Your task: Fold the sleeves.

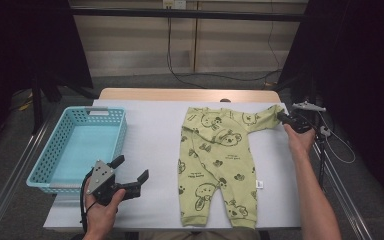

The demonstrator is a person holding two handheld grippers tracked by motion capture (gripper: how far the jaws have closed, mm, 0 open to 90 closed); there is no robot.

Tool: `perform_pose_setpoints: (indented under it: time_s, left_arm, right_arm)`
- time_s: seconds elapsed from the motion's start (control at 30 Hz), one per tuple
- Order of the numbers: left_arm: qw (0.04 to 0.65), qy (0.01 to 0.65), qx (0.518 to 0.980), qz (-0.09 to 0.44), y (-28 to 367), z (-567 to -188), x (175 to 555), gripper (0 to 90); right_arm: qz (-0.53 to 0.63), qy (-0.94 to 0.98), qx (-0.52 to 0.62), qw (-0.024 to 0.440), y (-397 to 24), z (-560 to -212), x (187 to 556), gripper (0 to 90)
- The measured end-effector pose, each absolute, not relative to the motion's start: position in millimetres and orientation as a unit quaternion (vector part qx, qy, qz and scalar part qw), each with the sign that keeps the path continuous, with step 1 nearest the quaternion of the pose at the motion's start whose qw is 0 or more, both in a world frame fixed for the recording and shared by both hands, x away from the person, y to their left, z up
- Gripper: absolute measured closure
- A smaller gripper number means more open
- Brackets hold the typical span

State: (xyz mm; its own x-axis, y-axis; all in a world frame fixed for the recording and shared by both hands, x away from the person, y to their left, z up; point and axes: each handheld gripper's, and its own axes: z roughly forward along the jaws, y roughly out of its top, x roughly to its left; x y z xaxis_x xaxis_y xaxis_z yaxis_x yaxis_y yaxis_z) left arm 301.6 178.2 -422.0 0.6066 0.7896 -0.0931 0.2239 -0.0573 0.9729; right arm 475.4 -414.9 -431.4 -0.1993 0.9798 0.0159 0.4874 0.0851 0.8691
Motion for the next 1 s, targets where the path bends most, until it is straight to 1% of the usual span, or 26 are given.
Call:
perform_pose_setpoints:
  time_s: [0.17, 0.27, 0.4, 0.5, 0.53, 0.7, 0.77, 0.8, 0.97, 1.0]
  left_arm:
    - [0.583, 0.378, 0.676, 0.245, 175, -420, 302, 4.4]
    - [0.579, 0.364, 0.687, 0.246, 172, -420, 301, 4.4]
    - [0.580, 0.359, 0.689, 0.247, 170, -420, 300, 4.5]
    - [0.580, 0.362, 0.687, 0.248, 171, -420, 301, 4.5]
    - [0.573, 0.359, 0.692, 0.252, 172, -420, 301, 4.5]
    - [0.583, 0.364, 0.685, 0.243, 173, -420, 300, 4.5]
    - [0.573, 0.358, 0.694, 0.250, 176, -419, 300, 4.4]
    - [0.583, 0.365, 0.684, 0.242, 174, -420, 300, 4.4]
    - [0.584, 0.368, 0.682, 0.242, 175, -420, 300, 4.4]
    - [0.571, 0.359, 0.694, 0.253, 178, -419, 301, 4.4]
  right_arm:
    - [0.401, 0.669, 0.536, 0.324, -408, -426, 472, 89.2]
    - [0.409, 0.669, 0.528, 0.326, -403, -422, 470, 89.1]
    - [0.416, 0.673, 0.514, 0.330, -395, -416, 469, 89.2]
    - [0.422, 0.675, 0.508, 0.330, -392, -414, 468, 89.1]
    - [0.424, 0.675, 0.508, 0.327, -392, -413, 468, 89.2]
    - [0.432, 0.679, 0.497, 0.324, -388, -408, 466, 89.1]
    - [0.433, 0.681, 0.497, 0.320, -386, -406, 465, 89.1]
    - [0.433, 0.682, 0.495, 0.320, -385, -404, 465, 89.1]
    - [0.439, 0.689, 0.486, 0.311, -376, -394, 460, 89.1]
    - [0.439, 0.690, 0.484, 0.311, -374, -391, 460, 89.1]
